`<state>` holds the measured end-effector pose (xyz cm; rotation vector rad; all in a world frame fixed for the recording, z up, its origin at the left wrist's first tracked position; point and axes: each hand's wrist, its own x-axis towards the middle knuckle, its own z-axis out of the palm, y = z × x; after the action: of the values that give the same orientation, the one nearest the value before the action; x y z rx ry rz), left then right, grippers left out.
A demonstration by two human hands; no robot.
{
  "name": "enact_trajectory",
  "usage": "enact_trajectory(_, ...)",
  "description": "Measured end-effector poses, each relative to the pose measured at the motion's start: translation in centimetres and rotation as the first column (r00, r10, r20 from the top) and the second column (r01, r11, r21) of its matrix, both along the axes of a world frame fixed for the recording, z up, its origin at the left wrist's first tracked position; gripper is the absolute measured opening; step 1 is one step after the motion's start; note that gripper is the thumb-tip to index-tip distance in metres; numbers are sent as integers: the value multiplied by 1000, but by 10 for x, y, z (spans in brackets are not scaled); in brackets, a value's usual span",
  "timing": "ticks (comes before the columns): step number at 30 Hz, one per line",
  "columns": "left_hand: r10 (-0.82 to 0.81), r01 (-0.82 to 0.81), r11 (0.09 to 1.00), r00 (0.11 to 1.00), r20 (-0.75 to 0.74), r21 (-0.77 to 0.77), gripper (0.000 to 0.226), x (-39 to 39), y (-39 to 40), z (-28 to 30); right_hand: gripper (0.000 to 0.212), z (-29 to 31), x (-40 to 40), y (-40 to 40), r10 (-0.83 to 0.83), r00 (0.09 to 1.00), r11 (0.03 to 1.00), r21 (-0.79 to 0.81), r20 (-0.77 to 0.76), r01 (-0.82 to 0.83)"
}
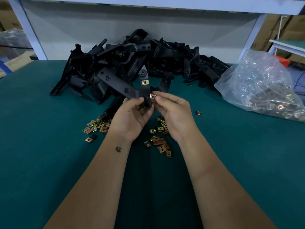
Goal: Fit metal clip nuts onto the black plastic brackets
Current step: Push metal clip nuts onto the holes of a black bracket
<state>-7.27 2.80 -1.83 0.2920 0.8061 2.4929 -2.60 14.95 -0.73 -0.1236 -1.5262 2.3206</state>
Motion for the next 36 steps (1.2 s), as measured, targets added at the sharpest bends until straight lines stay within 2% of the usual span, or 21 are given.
enact_trajectory(3,5,-5,1000,1000,5,1,45,1,-1,0,16,0,2,1,38,999,999,-6,-7,-38)
enact_trajectory(7,12,-12,1000,1000,-4,-13,23,1,-4,-2,16,0,2,2,40,999,999,23,5,-40)
enact_trajectory(9,12,-14,999,999,-36,-41,19,1,-4,-2,18,2,3,2,38,999,998,47,18,-39)
enact_trajectory(13,3,-12,993,997,-78,-114,22,-1,-4,-5,21,5,3,5,-6,999,998,63,33,4)
enact_trajectory(19,-3,-9,991,996,-88,-130,31,-1,-2,-6,13,3,5,3,58,998,997,-60,25,-56)
enact_trajectory(27,-7,-24,981,987,-161,-191,36,-2,-4,-4,23,2,0,-1,-33,999,999,-40,13,33)
enact_trajectory(36,14,-43,977,990,-137,-207,38,3,-2,-3,22,0,-2,-1,-58,998,998,-15,30,58)
